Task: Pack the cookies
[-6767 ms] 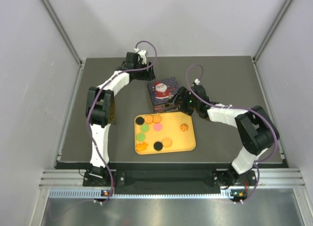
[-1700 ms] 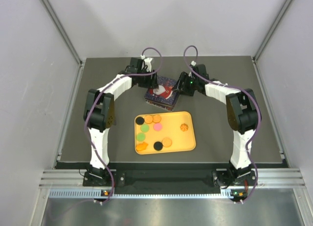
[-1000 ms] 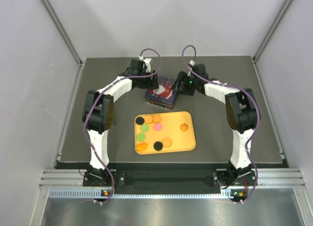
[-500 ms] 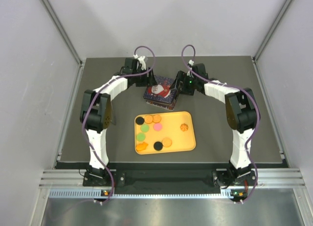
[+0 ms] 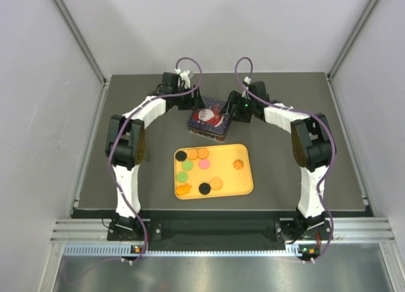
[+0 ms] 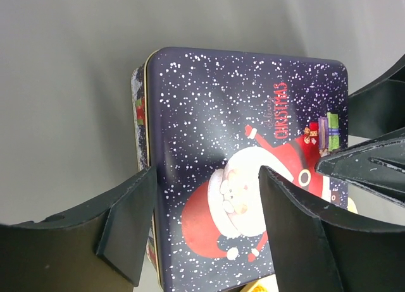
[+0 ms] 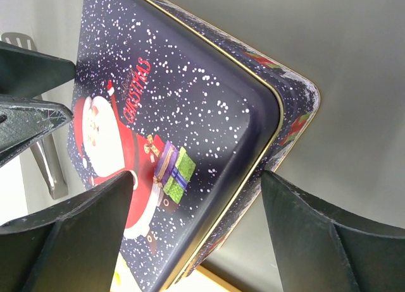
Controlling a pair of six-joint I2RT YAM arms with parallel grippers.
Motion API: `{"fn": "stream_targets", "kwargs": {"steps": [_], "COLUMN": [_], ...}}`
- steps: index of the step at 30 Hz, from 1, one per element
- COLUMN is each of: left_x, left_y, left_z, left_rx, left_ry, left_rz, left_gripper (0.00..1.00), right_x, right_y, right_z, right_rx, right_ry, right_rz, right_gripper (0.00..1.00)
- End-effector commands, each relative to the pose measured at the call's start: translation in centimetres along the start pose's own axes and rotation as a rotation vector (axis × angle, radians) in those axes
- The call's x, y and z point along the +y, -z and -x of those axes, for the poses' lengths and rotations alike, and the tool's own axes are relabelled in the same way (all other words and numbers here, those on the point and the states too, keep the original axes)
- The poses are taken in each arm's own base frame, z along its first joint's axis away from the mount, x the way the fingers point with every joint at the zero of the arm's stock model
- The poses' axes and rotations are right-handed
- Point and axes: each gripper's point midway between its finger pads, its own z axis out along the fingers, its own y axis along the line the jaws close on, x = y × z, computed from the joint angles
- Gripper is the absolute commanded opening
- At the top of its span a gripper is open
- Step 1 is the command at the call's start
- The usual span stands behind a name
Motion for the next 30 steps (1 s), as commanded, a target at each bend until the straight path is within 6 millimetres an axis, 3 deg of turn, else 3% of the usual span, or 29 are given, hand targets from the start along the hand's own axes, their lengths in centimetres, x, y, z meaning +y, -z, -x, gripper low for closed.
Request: {"fn": "stream_targets", "kwargs": {"steps": [1, 13, 19, 24, 30], "left_x": [-1.7, -1.0, 0.2, 1.2, 2.0], "left_y": [0.0, -1.0, -1.6, -2.0, -2.3], "left_z": [1.1, -1.4, -2.8, -4.0, -5.1], "left_rx": [-0.011, 0.078, 0.117, 0.151, 0.179], "left_ry": [-0.061, -0.126, -0.119, -0.121, -0.120], "left_rz": [-0.052, 0.073, 0.137, 0.195, 0.261], "left_gripper": [0.70, 0.68, 0.68, 0.68, 0.67], "right_x": [2.1, 1.6, 0.8, -0.2, -1.2], "right_y": [0.2, -0.2, -0.9, -1.8, -2.1], "right_z": [2.5, 2.1, 0.8, -0.8, -2.0], "right_rx": [-0.060, -0.050, -0.024, 0.004, 0.009], "right_ry": [0.046, 0.016, -0.011, -0.050, -0.063], "right_rz": [0.063, 0.056, 0.057, 0.062, 0.052], "right_gripper": [0.81, 0.66, 0.59, 0.43, 0.35]}}
